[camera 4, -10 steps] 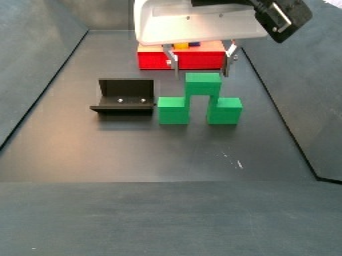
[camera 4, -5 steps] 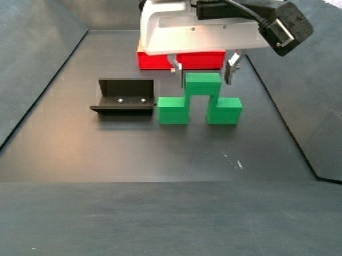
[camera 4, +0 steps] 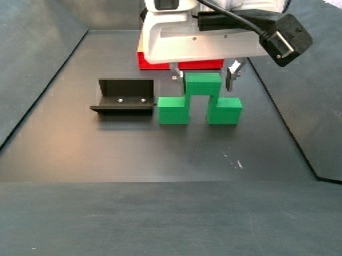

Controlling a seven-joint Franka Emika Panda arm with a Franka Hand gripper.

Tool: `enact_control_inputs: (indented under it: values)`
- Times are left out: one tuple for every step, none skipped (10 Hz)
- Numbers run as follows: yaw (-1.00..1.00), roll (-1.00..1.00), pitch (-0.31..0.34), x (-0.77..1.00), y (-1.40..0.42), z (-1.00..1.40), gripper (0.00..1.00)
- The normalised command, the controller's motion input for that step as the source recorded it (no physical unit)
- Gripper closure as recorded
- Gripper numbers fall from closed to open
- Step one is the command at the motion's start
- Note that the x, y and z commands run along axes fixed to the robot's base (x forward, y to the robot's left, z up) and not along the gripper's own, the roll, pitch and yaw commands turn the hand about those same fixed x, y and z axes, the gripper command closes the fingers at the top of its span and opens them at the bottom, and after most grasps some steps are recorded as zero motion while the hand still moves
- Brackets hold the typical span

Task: Pick up the green object. Move up. Move to above the board. Insert the green object.
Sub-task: Pick up the green object.

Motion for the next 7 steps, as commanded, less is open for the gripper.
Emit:
enact_control_inputs:
  values:
    - [0.0,-0.01,0.0,0.0,0.0,0.0,0.0]
    - [0.0,-0.02,0.0,0.0,0.0,-0.03,0.0]
    - [0.0,-0.02,0.0,0.0,0.0,-0.04,0.0]
    - [0.0,0.0,0.0,0.0,0.0,0.0,1.0]
    - [0.0,0.0,0.0,0.0,0.0,0.0,1.0]
    - [0.0,0.0,0.0,0.0,0.0,0.0,1.0]
    - [0.0,0.0,0.0,0.0,0.0,0.0,1.0]
